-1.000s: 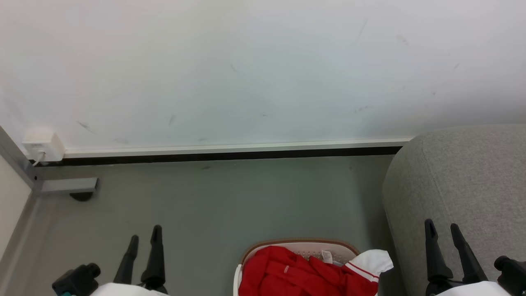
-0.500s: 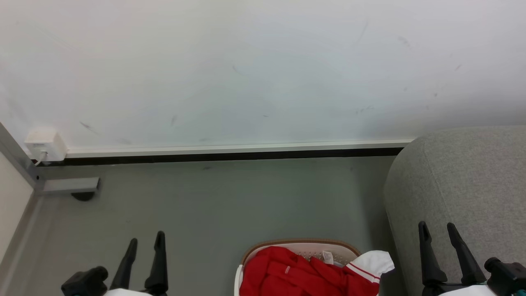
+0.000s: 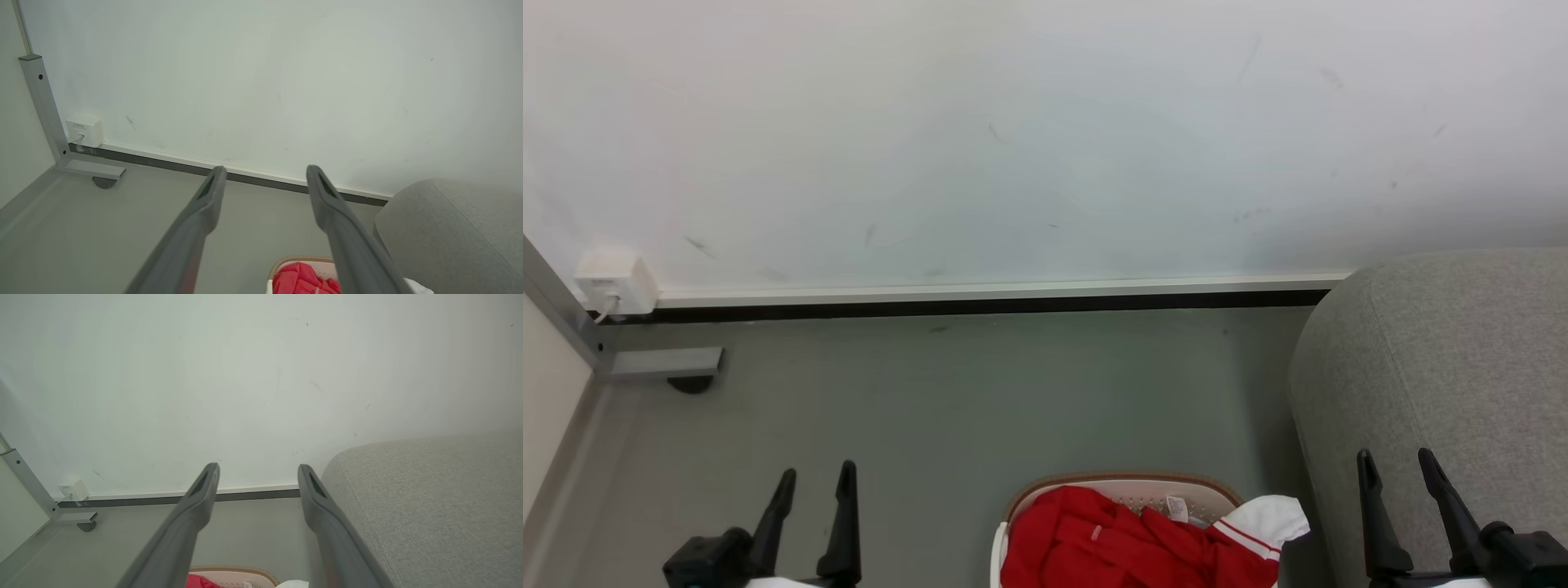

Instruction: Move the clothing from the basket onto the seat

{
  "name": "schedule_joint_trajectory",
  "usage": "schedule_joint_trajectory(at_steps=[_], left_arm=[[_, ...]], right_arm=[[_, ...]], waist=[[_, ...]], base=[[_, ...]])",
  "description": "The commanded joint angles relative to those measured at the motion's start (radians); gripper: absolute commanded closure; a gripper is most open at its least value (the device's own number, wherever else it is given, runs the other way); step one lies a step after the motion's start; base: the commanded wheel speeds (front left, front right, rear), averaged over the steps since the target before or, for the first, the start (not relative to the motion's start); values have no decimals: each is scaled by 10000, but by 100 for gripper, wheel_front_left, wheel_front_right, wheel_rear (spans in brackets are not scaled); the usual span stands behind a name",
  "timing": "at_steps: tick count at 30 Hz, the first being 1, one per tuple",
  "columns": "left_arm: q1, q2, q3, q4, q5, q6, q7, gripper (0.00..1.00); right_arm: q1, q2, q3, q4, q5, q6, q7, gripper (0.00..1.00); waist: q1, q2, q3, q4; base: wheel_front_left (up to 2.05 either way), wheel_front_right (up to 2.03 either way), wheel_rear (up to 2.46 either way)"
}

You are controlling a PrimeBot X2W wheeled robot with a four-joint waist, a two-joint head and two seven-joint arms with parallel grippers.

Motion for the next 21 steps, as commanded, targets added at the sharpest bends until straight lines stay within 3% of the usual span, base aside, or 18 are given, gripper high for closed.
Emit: schedule_joint_trajectory(at_steps=[1, 21], left_arm=[[29, 88, 45, -32, 365, -25, -109, 0], [240, 97, 59, 171, 1823, 25, -493, 0]], right_arm=[[50, -90, -60, 27, -321, -16, -106, 0], [266, -96, -390, 453, -1156, -19, -494, 0]], waist=[[0, 0, 6, 10], [0, 0, 54, 14]], base=[[0, 0, 0], [0, 0, 0]])
